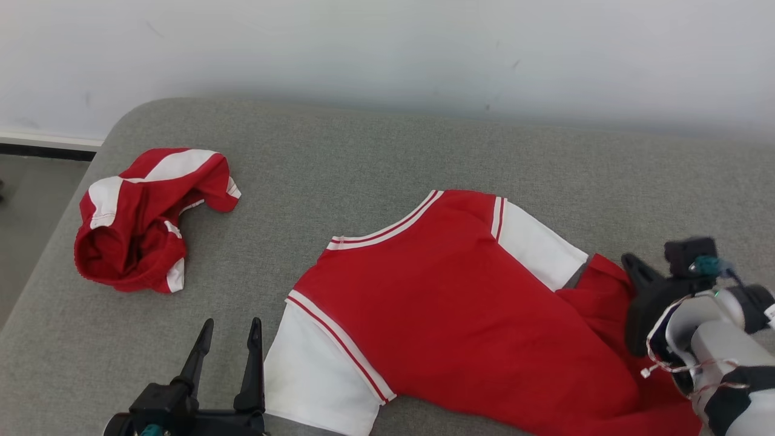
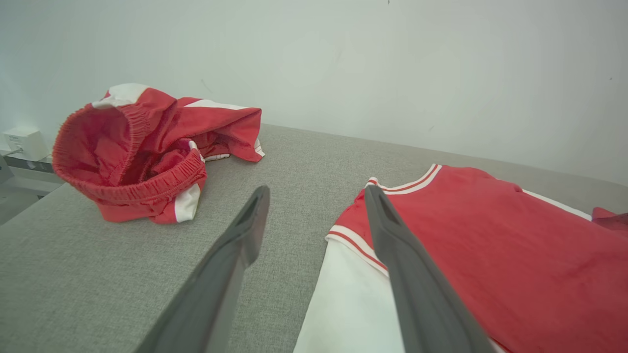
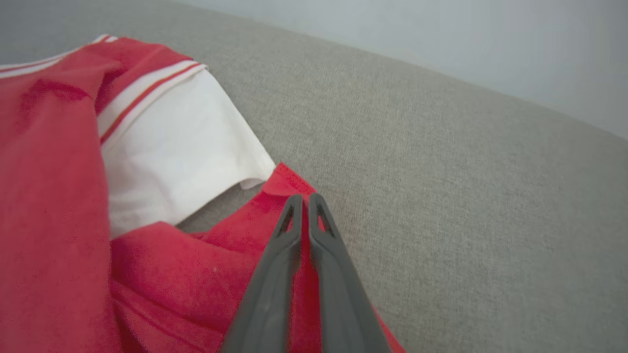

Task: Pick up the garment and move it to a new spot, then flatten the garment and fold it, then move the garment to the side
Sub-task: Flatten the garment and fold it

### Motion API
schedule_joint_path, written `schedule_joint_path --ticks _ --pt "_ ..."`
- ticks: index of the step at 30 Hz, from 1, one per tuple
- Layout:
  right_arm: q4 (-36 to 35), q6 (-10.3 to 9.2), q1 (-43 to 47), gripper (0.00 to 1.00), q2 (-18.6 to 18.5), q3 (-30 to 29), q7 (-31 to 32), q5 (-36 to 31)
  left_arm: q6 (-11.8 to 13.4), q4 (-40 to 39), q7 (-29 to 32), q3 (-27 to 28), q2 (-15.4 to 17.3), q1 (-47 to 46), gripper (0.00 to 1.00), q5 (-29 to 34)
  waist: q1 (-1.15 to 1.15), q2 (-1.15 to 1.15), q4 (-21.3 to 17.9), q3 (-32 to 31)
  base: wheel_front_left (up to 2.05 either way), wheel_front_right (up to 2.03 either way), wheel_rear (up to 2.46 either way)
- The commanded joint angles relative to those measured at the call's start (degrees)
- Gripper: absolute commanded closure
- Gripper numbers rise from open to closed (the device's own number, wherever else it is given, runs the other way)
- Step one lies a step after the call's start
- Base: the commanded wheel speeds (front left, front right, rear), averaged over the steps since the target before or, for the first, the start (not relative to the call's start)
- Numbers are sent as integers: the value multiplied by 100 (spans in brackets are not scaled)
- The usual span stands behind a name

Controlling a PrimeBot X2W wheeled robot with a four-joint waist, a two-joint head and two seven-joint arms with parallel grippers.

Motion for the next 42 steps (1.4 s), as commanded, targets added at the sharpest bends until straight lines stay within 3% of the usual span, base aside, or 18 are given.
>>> schedule_joint_path --ticks 1,9,14,17,18,19,25,29,35,42 --pt "-25 -14 -211 100 -76 -95 -285 217 -6 16 -18 33 -22 -56 0 22 -1 -1 -42 -29 0 0 0" --pt "-165 -14 -786 100 -401 -387 -833 899 -40 40 -18 90 -58 -19 0 24 -1 -1 -98 -75 0 0 0" --pt "-99 -14 -686 100 -461 14 -405 1047 -79 60 -18 97 -91 15 0 -4 -1 -1 -55 -98 0 0 0" --pt "-87 -14 -594 100 -519 112 -582 1140 -86 51 -18 122 -110 45 0 -13 -1 -1 -37 -106 0 0 0" --pt "-108 -14 -562 91 -522 148 -699 1162 -88 48 -18 135 -115 56 0 -12 -1 -1 -38 -112 0 0 0" --pt "-144 -14 -529 0 -519 159 -821 1213 -92 48 -18 150 -116 69 0 -10 -1 -1 -40 -124 0 0 0" --pt "-530 -14 -261 0 -598 18 -1230 1310 -96 -6 -18 302 -123 176 0 48 -1 -1 -162 -245 0 0 0" --pt "-1366 -14 175 0 -613 -516 -1253 1127 -101 -76 -19 409 -128 258 0 96 -1 -1 -313 -344 0 0 0" --pt "-2831 -14 1365 0 -290 -1484 -1249 599 -116 -115 -18 565 -129 398 0 154 -1 -1 -572 -527 0 0 0" --pt "-4097 -14 2615 0 246 -2195 -1249 114 -140 -142 -18 664 -132 460 0 189 -1 -1 -814 -654 0 0 0"
